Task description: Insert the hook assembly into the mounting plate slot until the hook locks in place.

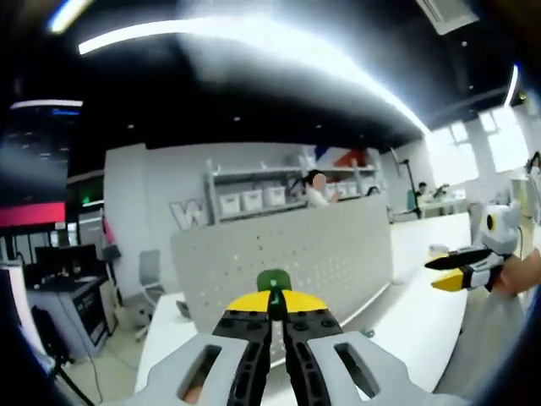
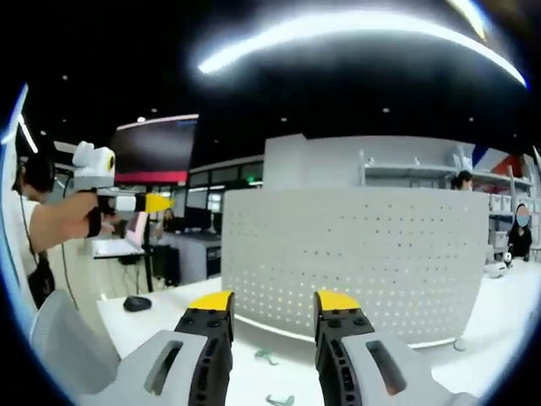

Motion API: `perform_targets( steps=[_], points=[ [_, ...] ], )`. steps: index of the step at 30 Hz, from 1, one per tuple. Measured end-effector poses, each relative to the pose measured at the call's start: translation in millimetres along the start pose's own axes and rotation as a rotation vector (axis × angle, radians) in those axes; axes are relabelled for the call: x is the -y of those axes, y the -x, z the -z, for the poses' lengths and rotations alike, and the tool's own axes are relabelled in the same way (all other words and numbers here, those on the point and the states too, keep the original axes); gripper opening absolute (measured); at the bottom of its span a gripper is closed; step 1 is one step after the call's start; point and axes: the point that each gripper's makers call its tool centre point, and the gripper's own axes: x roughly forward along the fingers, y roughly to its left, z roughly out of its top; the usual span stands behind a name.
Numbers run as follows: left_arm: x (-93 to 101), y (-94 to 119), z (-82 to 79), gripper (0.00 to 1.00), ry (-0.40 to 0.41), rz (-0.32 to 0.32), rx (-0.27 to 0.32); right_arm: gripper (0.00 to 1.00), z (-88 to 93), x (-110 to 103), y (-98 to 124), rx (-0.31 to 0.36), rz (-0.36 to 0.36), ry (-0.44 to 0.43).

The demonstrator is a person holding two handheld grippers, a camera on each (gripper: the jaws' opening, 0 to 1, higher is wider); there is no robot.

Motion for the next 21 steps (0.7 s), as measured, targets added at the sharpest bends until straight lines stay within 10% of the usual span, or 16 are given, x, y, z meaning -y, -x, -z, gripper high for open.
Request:
perform_targets(
  steps=[21],
  points=[
    [-59.3,-102.9,-2.2,0.03,-0.014,-0.137,0.015,0.38,3.2,7.1,-5.6,-0.012,0.019,-0.010]
  ],
)
